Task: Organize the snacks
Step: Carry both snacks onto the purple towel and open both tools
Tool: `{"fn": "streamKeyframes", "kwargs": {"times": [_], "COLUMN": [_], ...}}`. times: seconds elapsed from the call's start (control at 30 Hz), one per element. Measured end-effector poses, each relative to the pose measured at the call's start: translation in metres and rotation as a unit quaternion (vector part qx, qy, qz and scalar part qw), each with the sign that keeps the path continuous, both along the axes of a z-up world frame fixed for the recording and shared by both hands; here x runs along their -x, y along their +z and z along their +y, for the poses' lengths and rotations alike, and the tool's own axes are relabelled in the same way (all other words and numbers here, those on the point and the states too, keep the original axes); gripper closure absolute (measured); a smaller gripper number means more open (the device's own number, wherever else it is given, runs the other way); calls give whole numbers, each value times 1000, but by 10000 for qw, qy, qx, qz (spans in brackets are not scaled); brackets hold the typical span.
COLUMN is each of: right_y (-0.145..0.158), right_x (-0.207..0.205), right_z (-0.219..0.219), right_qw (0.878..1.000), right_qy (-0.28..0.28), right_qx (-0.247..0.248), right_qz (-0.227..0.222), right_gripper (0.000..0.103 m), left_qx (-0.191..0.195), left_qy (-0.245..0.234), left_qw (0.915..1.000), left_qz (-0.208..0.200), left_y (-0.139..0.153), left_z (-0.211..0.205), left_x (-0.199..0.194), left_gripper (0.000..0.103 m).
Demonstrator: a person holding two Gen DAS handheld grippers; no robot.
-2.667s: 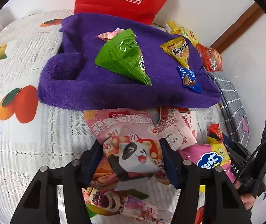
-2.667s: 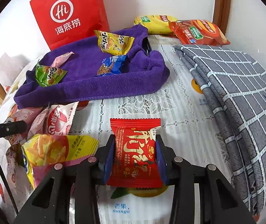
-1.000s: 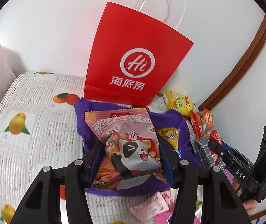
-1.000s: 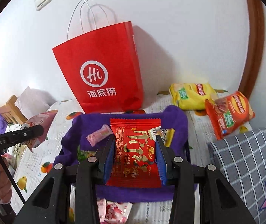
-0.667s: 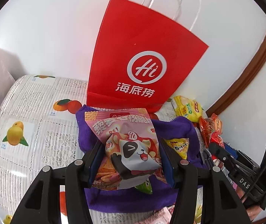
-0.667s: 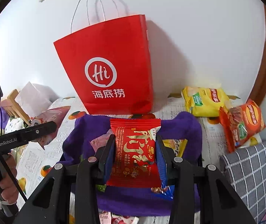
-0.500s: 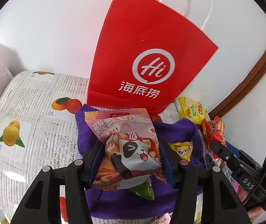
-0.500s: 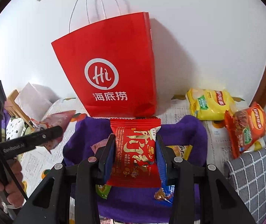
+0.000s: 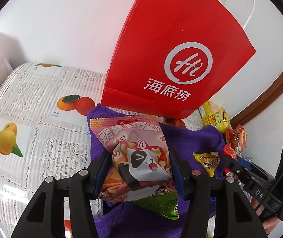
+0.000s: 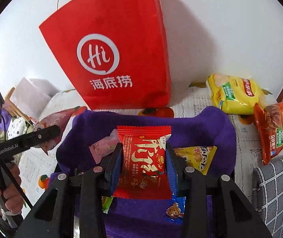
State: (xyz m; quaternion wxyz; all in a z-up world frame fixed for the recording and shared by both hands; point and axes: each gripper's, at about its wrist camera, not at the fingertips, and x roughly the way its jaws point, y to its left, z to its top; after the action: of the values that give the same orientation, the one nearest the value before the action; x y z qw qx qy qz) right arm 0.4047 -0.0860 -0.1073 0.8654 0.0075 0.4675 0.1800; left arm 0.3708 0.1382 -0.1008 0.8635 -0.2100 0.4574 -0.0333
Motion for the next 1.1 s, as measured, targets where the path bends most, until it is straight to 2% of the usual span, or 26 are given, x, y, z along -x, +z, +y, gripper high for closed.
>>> {"fn": "streamKeyframes", "kwargs": {"times": [0.37,0.8,1.1], "right_y": [-34,-64,-79], "right_x": [-8,-2,-4], "right_z": [1,5,8], "right_qw": [9972,9942,9911], "right_qy": [60,114,76], "right_qx": [-51,362,640], "right_qz": [749,1004,1166], "right_gripper": [63,62,62], "left_qx": [-38,-293,-302], "left_qy": [-92,-170,-190], "left_qw": [9999,9982,9972], "left_qz": [118,496,664], "left_y": [-11,-29,-39], "left_z": [-6,-21,-23], "left_x": [-3,-10,-11], "left_gripper": [50,50,50]}}
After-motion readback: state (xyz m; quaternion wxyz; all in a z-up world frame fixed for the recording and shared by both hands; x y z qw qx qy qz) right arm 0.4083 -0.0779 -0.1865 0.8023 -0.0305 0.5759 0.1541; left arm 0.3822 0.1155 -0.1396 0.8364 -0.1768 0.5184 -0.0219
